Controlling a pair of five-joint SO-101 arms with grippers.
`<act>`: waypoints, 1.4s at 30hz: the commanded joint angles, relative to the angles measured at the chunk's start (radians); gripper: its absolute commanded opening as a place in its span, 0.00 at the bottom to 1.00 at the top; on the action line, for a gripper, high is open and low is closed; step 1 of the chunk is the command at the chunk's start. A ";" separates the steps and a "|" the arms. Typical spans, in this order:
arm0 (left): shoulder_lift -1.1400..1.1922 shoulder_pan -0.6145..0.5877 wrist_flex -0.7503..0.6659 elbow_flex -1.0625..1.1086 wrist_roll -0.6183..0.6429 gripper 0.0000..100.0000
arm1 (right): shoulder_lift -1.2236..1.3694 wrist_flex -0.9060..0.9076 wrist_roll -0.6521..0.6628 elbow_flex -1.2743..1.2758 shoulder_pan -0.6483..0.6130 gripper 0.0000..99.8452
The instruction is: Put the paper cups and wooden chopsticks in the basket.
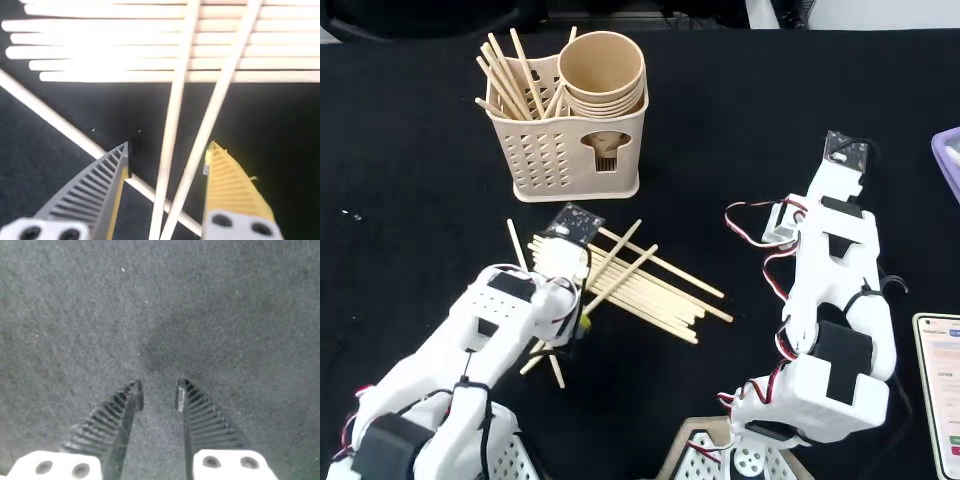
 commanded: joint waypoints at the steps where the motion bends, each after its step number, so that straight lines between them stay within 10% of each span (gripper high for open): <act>1: 0.014 0.053 -0.020 -0.019 0.037 0.24 | -0.002 -0.012 0.000 -0.035 -0.029 0.12; 11: 0.015 0.076 -0.020 -0.018 0.049 0.03 | -0.002 -0.012 0.000 -0.036 -0.029 0.12; 28: 0.017 0.073 0.367 -0.180 -0.072 0.03 | -0.002 -0.012 0.000 -0.035 -0.029 0.12; 42: 0.026 0.074 0.276 -0.162 -0.095 0.13 | -0.002 -0.012 0.000 -0.035 -0.029 0.12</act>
